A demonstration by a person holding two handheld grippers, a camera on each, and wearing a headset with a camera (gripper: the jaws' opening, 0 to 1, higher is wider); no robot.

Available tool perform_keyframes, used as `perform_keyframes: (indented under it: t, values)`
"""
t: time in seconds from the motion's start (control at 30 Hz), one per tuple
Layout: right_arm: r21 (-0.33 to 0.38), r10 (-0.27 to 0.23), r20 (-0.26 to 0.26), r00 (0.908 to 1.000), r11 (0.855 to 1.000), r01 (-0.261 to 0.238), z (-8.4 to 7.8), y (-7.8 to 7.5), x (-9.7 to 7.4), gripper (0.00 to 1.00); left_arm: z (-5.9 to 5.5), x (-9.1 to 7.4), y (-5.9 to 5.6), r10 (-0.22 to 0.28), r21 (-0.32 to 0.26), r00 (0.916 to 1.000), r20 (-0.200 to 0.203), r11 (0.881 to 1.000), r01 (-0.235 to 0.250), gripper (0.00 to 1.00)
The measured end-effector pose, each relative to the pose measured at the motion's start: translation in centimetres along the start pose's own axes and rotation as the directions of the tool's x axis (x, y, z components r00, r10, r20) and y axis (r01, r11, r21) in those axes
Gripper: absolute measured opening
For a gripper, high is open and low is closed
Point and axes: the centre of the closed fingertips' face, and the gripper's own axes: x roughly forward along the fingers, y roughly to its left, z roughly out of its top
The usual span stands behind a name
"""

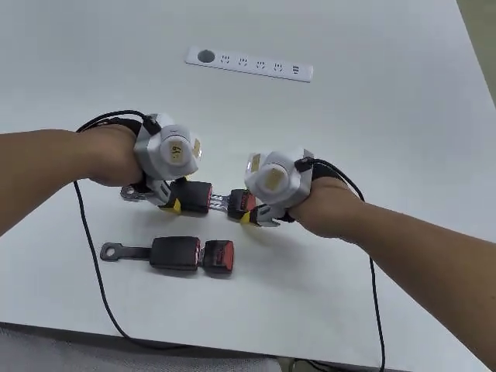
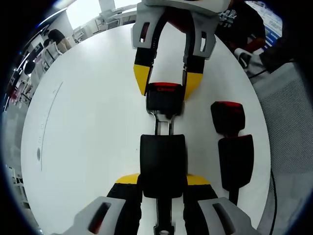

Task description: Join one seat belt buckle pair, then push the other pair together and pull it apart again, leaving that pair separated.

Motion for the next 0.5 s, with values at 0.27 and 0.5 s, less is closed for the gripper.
perform_keyframes:
  t: [0.27, 0.5]
  values:
    - [-0.014, 0.016, 0.02, 0.9997, 1.0, -0.016, 0.6, -0.12, 0.61, 0.33, 0.01, -0.04, -0.12, -0.005, 0.026, 1.0, 0.0, 1.0, 0.005, 0.33]
    - [-0.003, 0.028, 0.027, 0.9992, 1.0, -0.028, 0.97, -0.17, 0.79, 0.31, -0.06, -0.05, -0.12, -0.008, 0.023, 0.9994, 0.033, 1.0, 0.007, 0.32]
